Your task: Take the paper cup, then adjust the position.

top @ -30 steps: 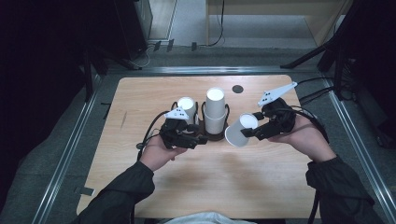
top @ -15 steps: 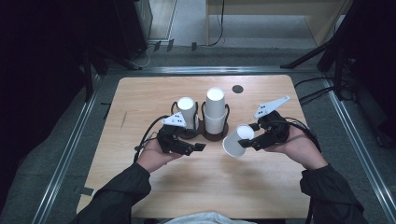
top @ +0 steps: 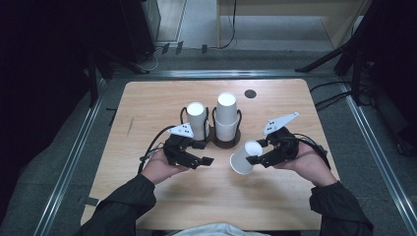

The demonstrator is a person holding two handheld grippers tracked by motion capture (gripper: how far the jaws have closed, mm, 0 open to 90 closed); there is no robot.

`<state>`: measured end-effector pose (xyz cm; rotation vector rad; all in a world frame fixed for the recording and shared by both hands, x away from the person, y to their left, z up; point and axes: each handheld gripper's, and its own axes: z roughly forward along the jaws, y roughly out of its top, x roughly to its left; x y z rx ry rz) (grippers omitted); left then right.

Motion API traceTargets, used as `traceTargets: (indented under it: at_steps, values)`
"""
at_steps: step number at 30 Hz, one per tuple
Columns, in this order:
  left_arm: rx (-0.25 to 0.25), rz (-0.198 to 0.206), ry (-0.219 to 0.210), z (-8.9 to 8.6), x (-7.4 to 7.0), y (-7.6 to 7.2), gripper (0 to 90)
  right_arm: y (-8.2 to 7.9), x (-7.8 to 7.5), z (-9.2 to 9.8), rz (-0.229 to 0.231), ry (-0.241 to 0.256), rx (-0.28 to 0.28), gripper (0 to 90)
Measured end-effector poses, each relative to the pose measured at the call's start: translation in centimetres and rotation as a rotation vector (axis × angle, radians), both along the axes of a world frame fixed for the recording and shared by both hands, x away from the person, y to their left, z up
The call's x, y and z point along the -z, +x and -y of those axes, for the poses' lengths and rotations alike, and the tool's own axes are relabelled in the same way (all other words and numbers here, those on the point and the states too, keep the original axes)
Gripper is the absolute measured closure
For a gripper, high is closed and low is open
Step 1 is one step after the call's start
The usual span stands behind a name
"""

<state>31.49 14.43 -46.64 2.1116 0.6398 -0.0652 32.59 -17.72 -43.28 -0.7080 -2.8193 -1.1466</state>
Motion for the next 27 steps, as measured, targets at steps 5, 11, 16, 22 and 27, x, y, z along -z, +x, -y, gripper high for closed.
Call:
traceTargets:
  at_steps: [5,11,16,22,27]
  values:
    - [0.017,0.013,-0.021,-0.5,0.4,-0.1,25.5,-0.1,1.3,-1.0,-0.009,-0.001,-0.03,34.1]
    - [0.01,0.011,-0.021,-1.2,0.8,0.1,24.9,0.0,2.4,-1.9,-0.026,-0.006,-0.063,34.2]
    - [0.014,0.011,-0.029,-1.4,0.8,-0.1,20.5,-0.1,2.7,-2.1,-0.03,0.007,-0.071,34.2]
    - [0.031,-0.019,-0.011,-1.1,1.2,0.1,14.9,-0.1,3.2,-3.1,-0.033,0.026,-0.114,34.2]
    - [0.037,-0.018,-0.022,-0.9,1.2,0.0,12.4,-0.3,3.5,-4.1,-0.04,0.026,-0.15,34.4]
